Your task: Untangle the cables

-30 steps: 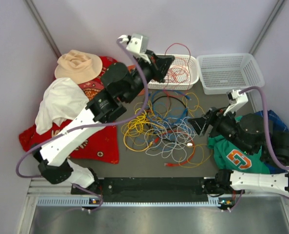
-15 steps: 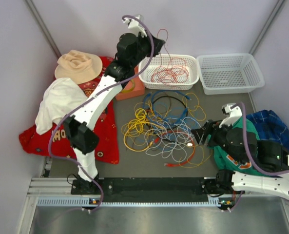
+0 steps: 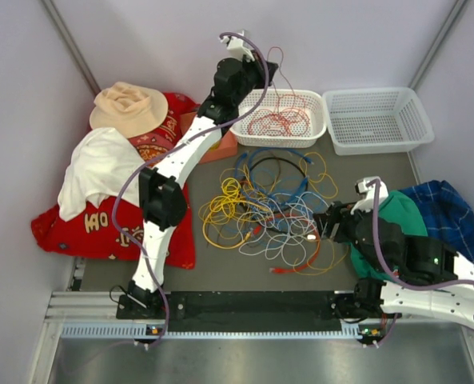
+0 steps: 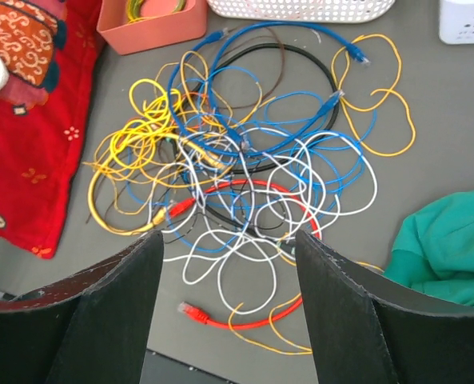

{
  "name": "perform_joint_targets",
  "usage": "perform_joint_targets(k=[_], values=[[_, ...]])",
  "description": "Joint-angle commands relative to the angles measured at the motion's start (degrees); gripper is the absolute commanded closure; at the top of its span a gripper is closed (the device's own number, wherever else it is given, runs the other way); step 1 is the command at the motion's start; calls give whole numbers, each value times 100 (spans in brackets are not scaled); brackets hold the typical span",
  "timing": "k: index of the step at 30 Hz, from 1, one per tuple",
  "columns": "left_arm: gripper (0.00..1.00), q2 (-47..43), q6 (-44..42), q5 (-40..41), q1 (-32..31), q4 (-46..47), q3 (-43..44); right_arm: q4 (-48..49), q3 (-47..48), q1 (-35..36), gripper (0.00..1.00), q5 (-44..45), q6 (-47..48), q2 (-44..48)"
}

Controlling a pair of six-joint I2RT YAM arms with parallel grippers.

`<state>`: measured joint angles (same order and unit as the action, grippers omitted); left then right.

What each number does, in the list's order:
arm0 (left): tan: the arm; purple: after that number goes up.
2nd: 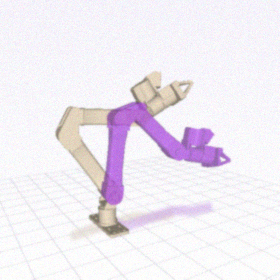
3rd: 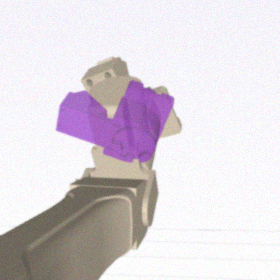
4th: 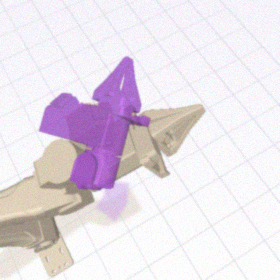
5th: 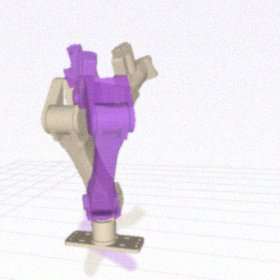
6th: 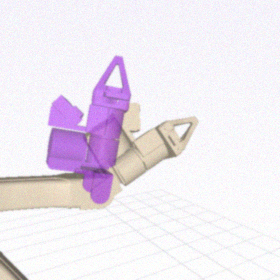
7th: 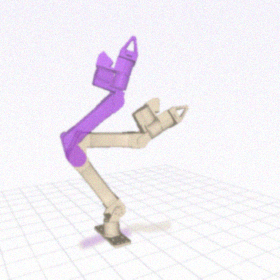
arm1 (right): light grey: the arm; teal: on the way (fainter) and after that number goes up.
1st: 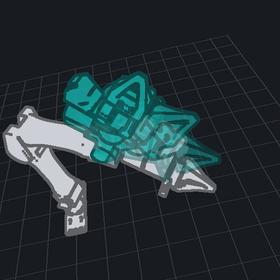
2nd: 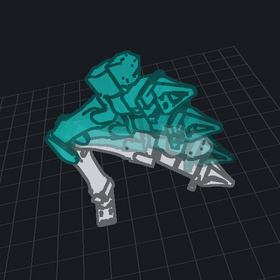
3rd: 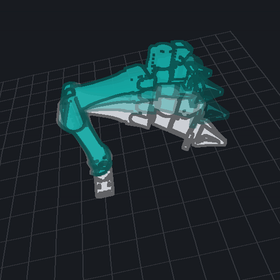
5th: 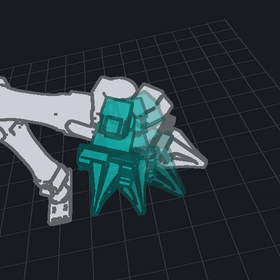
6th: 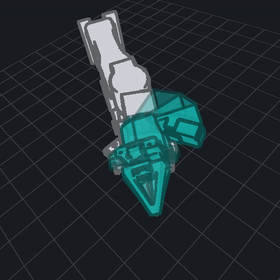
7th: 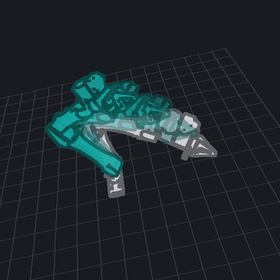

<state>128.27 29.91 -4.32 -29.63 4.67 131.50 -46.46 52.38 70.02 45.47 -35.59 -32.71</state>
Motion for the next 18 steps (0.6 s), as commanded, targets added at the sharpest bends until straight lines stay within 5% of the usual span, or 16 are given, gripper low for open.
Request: perform_joint_targets(k=[1,2,3,5,11,18], values=[[100,312,-12,133,212,606,253,383,-114,47,34,330,245,80],[96,374,-3,107,238,597,253,427,-131,47,34,365,272,54],[54,470,23,80,273,562,253,462,-140,56,33,392,307,11],[1,497,164,71,308,492,218,532,-132,47,21,445,387,-68],[1,-309,243,159,352,658,-545,532,70,47,7,471,448,-560],[1,-3161,760,597,28,213,-3818,857,-157,47,9,111,457,-1193]])
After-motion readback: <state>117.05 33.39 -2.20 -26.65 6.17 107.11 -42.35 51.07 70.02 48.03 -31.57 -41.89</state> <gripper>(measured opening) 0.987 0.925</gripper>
